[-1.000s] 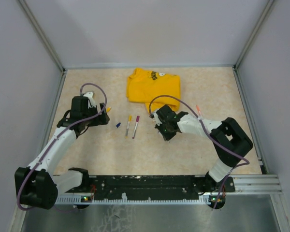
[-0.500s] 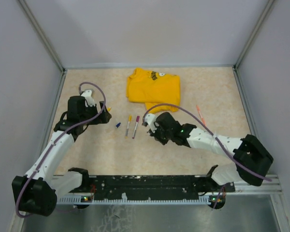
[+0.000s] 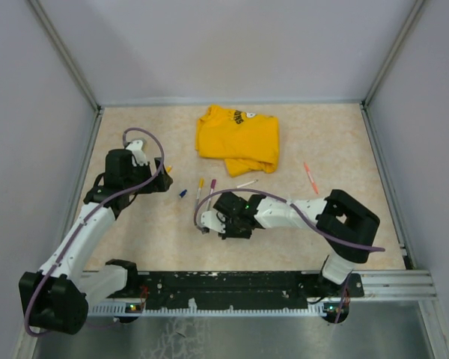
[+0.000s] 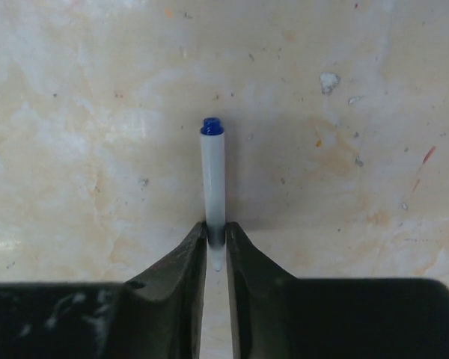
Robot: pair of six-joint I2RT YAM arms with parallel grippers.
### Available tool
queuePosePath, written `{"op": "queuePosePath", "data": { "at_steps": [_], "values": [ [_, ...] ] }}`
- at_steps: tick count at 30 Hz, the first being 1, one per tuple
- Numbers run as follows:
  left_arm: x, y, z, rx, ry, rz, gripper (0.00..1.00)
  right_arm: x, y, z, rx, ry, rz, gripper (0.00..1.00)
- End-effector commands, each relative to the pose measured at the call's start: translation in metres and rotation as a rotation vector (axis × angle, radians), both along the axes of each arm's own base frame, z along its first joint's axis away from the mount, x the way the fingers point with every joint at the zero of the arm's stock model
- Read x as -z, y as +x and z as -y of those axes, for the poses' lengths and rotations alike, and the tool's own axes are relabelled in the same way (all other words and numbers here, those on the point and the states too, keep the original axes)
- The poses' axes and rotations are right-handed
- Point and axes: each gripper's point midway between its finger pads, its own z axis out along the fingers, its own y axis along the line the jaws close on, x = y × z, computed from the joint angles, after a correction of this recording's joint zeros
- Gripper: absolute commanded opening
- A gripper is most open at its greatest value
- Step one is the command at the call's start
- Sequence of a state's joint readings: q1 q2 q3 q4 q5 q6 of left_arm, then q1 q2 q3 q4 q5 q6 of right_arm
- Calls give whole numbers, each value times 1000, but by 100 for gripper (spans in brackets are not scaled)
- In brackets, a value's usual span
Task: Insert the pens into the pen caps
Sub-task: Move the pen to the center of the board.
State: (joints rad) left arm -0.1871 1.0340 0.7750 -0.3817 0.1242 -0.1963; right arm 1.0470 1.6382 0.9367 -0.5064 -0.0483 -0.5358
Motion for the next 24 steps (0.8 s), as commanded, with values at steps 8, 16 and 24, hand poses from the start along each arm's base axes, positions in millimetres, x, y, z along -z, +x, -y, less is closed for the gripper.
{"op": "queuePosePath", "data": {
  "at_steps": [8,16,24],
  "values": [
    [-3,1,-1,15,4,30,95,-10,-7,-20,-48,25,-27,35],
    [-12,-2,17,135,-28,63,96,-81,-4,-45,54,376,64,37],
    [-29,-11,49,271,-59,124,96,-137,34,-20,577,809,40,46]
  ]
}}
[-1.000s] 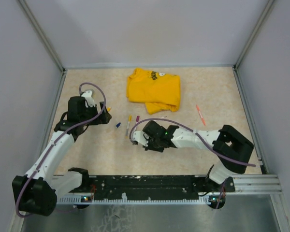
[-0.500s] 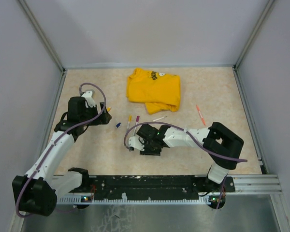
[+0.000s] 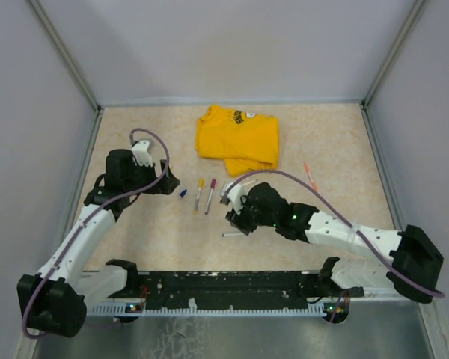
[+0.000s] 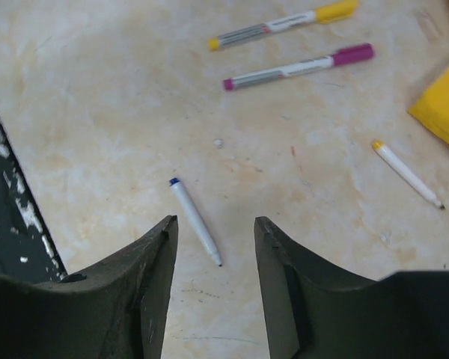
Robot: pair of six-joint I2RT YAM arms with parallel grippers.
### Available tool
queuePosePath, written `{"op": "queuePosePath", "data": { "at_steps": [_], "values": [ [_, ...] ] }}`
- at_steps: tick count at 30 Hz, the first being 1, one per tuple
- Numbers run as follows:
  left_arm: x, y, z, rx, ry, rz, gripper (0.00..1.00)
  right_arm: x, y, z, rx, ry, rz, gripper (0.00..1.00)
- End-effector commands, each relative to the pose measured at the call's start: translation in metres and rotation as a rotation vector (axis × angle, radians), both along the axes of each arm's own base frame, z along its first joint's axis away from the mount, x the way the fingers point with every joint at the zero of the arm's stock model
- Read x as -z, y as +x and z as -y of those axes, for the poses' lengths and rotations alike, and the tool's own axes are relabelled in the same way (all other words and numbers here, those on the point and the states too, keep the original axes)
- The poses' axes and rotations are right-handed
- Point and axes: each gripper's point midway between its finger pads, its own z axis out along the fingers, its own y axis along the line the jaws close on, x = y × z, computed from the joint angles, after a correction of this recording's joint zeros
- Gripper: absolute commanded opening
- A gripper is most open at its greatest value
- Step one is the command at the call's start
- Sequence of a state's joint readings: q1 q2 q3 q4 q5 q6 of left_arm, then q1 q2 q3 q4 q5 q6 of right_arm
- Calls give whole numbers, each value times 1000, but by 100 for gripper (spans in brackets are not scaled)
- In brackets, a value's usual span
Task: Insert the pens into the pen caps
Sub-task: Move the pen to the center of the board, then pick up the pen from the center of the board.
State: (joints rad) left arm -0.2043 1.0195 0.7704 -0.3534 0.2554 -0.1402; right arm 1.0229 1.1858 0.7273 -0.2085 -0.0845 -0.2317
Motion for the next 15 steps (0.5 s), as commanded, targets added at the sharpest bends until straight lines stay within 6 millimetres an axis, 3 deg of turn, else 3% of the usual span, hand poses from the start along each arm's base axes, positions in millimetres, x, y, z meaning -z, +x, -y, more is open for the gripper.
{"op": "queuePosePath", "data": {
  "at_steps": [1,9,15],
  "values": [
    [-22,-7,31,140,-22,96,96,-39,40,11,368,304,-125,47],
    [-36,-36,98,344,-7,162,95,-38,89,97,963,510,-324,47],
    [-8,-59,137,523,62,100,90,-23,94,145,1185,644,-475,47]
  ]
}}
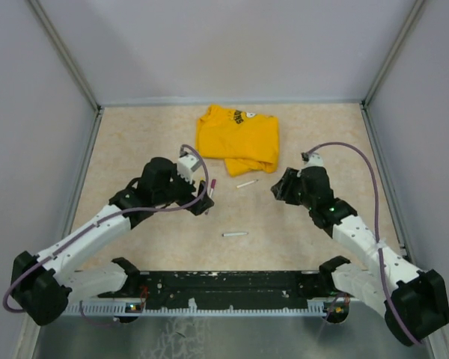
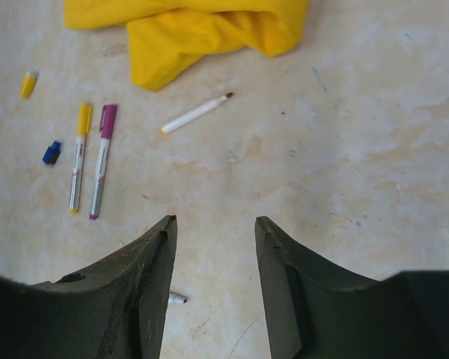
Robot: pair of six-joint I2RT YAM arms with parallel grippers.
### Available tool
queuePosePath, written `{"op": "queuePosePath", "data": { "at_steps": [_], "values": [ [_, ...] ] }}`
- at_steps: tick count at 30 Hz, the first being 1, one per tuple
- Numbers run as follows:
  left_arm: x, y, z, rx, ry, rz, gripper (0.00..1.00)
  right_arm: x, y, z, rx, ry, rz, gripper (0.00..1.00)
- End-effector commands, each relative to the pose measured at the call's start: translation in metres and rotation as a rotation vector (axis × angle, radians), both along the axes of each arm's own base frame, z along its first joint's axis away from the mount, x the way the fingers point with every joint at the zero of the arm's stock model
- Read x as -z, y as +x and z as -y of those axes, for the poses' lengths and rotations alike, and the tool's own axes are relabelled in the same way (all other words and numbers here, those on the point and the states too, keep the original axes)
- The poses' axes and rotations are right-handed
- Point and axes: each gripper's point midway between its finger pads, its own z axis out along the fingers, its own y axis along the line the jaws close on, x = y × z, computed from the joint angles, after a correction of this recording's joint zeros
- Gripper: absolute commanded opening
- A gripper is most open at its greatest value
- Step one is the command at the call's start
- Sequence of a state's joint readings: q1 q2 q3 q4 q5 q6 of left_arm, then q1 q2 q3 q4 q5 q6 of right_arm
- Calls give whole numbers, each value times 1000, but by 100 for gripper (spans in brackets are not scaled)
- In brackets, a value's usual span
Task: Insert the pens into the pen caps
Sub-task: Pick up the pen from the center of the board.
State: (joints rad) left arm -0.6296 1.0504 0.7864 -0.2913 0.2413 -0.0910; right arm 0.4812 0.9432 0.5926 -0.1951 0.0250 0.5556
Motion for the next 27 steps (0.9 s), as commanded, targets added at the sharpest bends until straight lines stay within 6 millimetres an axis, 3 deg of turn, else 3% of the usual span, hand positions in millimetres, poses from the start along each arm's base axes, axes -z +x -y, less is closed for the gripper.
{"op": "queuePosePath", "data": {
  "at_steps": [1,6,13,21,27],
  "values": [
    [5,-8,28,122,55,25,90,1,-3,17,139,171,-85,47],
    [38,-40,60,292,182,-31,87,4,-5,20,142,183,-93,47],
    [78,-66,87,408,381,-39,84,5,-3,21,140,166,-90,47],
    [121,-77,89,454,556,-69,77,5,-4,21,129,157,-91,46],
    [133,-72,85,454,613,-59,76,5,-6,19,111,159,-94,46]
  ]
}}
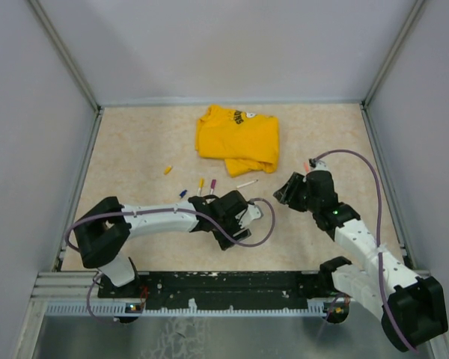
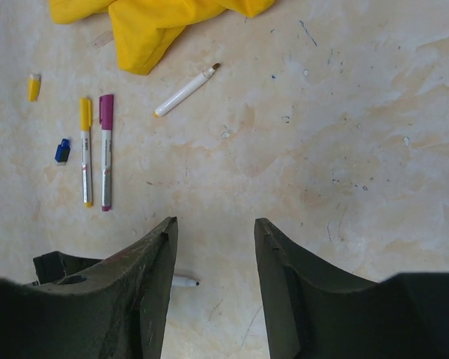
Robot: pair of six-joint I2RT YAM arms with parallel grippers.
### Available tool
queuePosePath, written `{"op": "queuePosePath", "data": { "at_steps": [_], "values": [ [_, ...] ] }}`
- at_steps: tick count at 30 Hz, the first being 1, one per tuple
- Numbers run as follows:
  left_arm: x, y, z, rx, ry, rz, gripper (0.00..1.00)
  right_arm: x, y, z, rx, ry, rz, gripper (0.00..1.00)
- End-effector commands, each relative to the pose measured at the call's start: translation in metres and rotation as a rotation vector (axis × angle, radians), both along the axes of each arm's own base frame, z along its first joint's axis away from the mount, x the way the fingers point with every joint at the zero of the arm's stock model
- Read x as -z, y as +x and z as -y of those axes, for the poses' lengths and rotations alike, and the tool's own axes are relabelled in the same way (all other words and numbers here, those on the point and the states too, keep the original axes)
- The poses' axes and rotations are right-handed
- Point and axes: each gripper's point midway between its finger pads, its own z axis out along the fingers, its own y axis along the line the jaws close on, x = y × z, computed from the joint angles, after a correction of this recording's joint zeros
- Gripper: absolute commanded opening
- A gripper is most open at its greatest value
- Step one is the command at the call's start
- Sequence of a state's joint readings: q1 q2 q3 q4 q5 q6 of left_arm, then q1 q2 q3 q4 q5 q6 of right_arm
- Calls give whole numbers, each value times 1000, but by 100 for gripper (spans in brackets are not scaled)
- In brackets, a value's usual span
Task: Insert the pens into the pen caps
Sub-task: Pick up the pen from the center of the board.
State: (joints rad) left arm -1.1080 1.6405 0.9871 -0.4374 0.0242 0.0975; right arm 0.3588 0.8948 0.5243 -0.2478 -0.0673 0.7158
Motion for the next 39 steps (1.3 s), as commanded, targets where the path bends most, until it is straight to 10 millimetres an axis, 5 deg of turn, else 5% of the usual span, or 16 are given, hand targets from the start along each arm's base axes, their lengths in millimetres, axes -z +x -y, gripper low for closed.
{"op": "queuePosePath", "data": {
  "at_steps": [1,39],
  "values": [
    [-4,11,2,15,26,57,76,-17,6,-3,-22,20,55,46],
    [25,4,-9,33,100,20,17,-19,5,-2,-24,13,68,45]
  ]
}}
